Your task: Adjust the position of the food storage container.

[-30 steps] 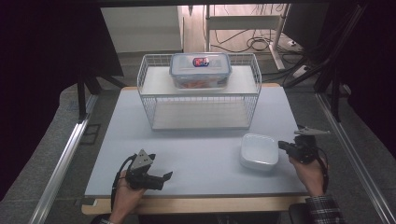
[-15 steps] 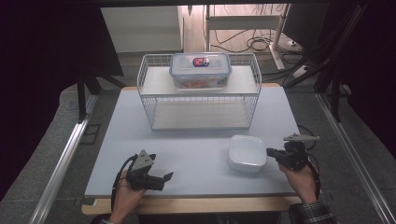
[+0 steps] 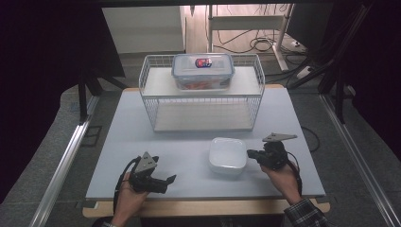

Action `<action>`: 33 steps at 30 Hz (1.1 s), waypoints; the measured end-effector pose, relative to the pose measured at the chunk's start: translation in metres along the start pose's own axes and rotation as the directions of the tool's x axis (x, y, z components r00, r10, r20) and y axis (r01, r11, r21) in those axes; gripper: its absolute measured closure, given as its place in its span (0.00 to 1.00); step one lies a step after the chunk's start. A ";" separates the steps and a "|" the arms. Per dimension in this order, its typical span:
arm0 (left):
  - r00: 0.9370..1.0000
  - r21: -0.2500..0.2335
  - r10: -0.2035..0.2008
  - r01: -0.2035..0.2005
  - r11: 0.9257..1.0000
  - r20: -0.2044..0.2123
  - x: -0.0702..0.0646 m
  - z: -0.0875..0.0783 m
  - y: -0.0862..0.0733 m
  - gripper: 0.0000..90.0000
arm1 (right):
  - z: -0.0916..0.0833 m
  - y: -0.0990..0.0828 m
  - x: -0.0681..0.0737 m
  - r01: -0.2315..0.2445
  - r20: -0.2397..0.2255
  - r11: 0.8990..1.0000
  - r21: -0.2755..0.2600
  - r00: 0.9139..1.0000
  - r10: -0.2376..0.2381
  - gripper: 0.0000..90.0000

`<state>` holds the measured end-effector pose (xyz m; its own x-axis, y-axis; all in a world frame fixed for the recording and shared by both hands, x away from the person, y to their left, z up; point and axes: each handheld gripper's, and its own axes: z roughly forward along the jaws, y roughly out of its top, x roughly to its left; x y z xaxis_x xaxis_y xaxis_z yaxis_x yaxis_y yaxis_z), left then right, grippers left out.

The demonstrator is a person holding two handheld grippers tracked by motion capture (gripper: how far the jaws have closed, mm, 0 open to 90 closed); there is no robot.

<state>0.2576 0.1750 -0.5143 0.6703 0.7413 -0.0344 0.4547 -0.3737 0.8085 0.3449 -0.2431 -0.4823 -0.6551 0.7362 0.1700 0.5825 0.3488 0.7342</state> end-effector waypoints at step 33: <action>0.999 0.022 -0.006 0.005 1.000 0.035 -0.004 0.002 0.001 0.07 | 0.013 0.009 0.038 0.194 -0.041 0.979 -0.059 0.980 -0.197 0.33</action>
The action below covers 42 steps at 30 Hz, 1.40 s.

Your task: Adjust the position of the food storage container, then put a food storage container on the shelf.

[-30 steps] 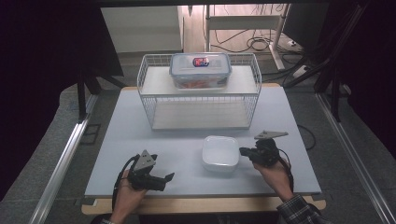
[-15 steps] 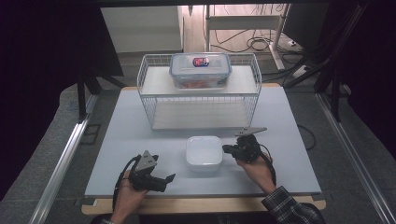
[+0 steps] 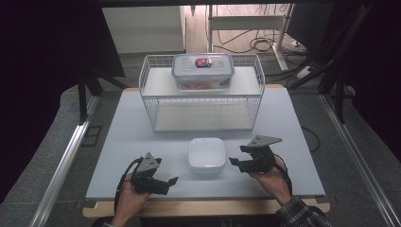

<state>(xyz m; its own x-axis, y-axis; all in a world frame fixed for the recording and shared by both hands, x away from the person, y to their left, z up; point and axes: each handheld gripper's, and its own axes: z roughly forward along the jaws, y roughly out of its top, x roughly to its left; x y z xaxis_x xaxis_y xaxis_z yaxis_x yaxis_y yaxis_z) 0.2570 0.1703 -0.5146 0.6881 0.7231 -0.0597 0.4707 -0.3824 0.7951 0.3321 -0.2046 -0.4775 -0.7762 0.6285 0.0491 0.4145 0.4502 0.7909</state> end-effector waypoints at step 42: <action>0.998 -0.014 -0.060 0.060 0.998 0.035 0.016 0.019 0.052 0.25 | 0.009 0.019 0.003 -0.003 -0.055 0.999 0.048 0.998 0.005 0.36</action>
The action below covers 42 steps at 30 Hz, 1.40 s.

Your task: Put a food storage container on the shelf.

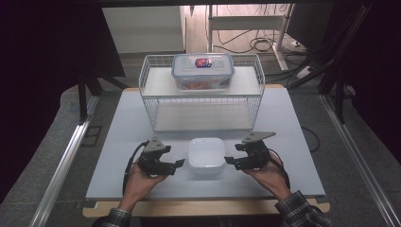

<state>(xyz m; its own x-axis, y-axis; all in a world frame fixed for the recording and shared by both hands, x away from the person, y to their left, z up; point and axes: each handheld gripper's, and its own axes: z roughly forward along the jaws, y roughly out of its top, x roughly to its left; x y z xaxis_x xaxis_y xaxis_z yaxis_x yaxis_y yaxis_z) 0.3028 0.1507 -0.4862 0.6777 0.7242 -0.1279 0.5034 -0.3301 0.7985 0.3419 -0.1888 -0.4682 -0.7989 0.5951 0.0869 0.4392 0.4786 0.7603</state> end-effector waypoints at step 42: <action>0.972 0.033 -0.198 0.196 0.980 0.127 -0.005 0.022 0.004 0.83 | 0.010 -0.003 -0.009 -0.335 -0.174 0.942 0.021 0.927 0.334 0.89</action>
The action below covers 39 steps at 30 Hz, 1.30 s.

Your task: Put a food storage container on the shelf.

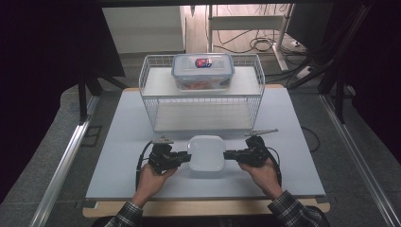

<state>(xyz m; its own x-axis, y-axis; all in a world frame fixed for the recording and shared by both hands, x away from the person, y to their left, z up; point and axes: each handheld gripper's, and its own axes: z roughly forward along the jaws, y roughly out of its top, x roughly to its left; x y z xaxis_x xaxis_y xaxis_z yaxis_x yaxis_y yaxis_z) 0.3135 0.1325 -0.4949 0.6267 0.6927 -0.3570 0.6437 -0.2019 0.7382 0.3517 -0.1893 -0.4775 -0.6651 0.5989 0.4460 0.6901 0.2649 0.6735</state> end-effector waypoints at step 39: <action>0.982 -0.166 0.114 -0.139 0.976 -0.148 -0.027 -0.047 0.064 0.87 | -0.033 0.059 0.033 0.239 0.101 0.949 -0.204 0.970 -0.223 0.88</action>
<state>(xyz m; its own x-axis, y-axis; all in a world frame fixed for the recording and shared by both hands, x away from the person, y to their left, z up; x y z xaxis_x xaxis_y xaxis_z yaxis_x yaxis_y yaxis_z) 0.3175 0.1337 -0.4107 0.6240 0.7600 -0.1815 0.4684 -0.1780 0.8654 0.3609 -0.1793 -0.4034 -0.7699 0.5981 0.2227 0.4377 0.2409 0.8662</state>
